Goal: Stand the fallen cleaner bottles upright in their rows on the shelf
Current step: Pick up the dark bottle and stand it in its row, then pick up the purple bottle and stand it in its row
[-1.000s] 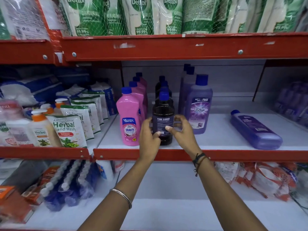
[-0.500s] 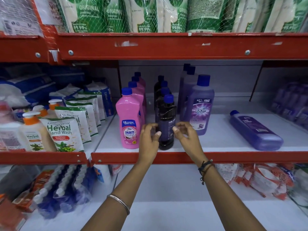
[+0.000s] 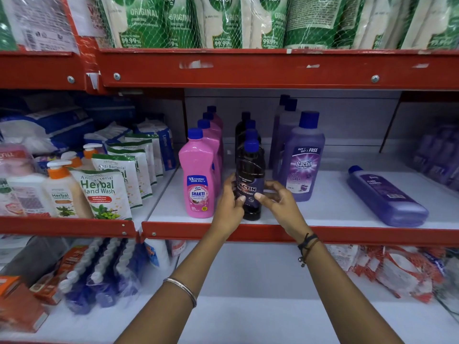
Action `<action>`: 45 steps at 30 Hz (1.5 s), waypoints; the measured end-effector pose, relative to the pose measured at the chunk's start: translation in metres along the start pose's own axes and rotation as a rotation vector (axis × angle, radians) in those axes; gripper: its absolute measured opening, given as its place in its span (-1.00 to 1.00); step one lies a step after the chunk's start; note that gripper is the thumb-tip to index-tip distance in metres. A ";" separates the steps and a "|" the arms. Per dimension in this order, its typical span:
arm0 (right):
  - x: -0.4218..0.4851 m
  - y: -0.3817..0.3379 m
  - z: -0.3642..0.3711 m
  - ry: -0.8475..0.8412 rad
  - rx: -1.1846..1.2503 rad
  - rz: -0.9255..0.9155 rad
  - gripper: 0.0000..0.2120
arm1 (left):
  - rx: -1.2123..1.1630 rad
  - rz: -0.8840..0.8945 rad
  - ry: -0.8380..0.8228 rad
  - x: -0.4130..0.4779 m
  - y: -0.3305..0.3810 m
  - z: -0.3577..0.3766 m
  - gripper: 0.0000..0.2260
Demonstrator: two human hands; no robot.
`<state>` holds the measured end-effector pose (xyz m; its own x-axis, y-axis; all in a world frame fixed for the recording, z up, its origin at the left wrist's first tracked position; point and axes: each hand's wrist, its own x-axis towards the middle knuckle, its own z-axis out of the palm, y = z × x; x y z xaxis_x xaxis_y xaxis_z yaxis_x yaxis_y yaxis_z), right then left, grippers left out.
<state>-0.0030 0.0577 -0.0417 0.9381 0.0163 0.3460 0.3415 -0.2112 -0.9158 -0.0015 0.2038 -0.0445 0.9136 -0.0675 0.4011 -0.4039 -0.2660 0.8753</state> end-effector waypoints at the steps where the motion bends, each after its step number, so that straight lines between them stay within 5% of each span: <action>1: 0.000 0.002 0.000 0.024 -0.015 -0.012 -0.69 | 0.002 -0.008 0.018 0.000 0.000 -0.001 -0.43; 14: -0.003 -0.007 0.000 0.059 -0.014 -0.016 -0.72 | 0.184 0.046 0.207 -0.017 -0.002 0.007 -0.47; 18: -0.010 -0.008 -0.020 0.162 -0.045 -0.023 -0.70 | 0.206 0.292 0.383 -0.033 0.025 0.027 -0.56; 23: -0.012 -0.006 -0.078 0.264 -0.106 -0.033 -0.75 | 0.112 0.450 0.229 -0.022 0.057 0.080 -0.66; 33: -0.007 0.019 -0.229 0.596 -0.460 0.054 -0.75 | 0.031 -0.039 -0.179 0.036 0.069 0.219 -0.69; 40: 0.009 0.052 -0.292 0.495 -0.557 0.485 -0.63 | 0.050 -0.365 -0.363 0.059 0.077 0.286 -0.58; 45: 0.013 0.069 -0.306 0.502 -0.389 0.462 -0.68 | 0.084 -0.360 -0.356 0.059 0.076 0.307 -0.57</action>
<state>0.0151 -0.2560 -0.0383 0.8100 -0.5806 0.0827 -0.2090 -0.4175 -0.8843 0.0367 -0.1153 -0.0375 0.9596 -0.2765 -0.0515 -0.0687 -0.4080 0.9104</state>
